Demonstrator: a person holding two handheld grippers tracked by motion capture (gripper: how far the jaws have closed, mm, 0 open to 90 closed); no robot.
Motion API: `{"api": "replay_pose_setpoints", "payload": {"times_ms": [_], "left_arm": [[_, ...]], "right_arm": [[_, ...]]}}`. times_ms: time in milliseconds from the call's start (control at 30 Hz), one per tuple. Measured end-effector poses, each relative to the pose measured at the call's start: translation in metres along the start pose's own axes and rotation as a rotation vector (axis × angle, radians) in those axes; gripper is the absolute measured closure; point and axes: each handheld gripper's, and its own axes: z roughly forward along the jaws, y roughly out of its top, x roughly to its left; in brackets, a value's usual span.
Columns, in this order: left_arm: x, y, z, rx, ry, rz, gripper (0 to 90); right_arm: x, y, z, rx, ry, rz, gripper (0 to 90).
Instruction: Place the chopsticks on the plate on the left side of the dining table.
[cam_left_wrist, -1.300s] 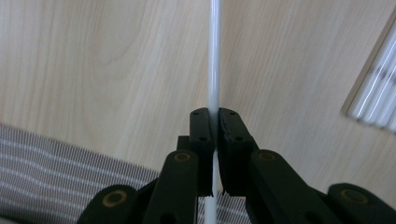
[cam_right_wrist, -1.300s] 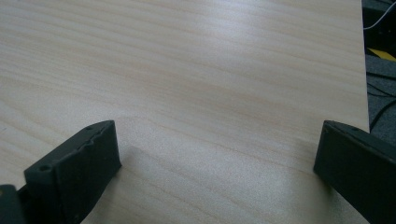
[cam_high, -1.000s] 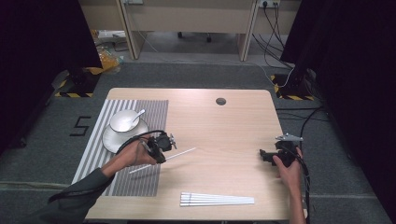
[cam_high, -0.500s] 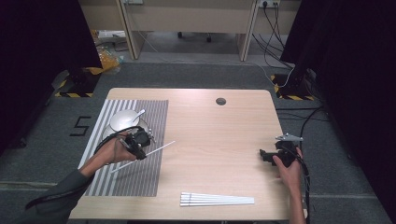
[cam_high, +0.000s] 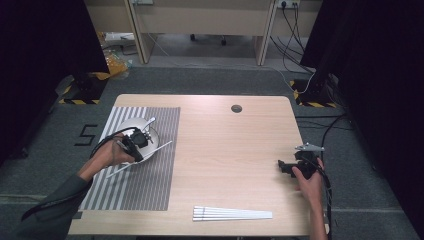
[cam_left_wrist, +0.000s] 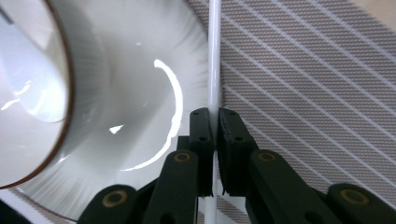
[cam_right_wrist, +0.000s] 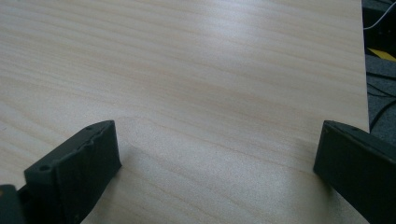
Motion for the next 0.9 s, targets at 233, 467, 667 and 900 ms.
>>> {"api": "replay_pose_setpoints", "payload": {"times_ms": [233, 467, 667, 900], "left_arm": [[0.017, -0.001, 0.011, 0.030, 0.010, -0.038, 84.6], [0.024, 0.001, 0.014, 0.018, 0.027, -0.063, 84.6], [0.028, -0.001, 0.013, 0.010, 0.033, -0.084, 74.6], [0.029, -0.014, 0.010, 0.040, 0.027, -0.094, 65.7]], "right_arm": [[0.000, 0.000, 0.000, 0.000, 0.000, 0.000, 0.3], [0.000, 0.000, 0.000, 0.000, 0.000, 0.000, 0.3], [0.000, 0.000, 0.000, 0.000, 0.000, 0.000, 0.4], [0.000, 0.000, 0.000, 0.000, 0.001, 0.001, 0.4]]}}
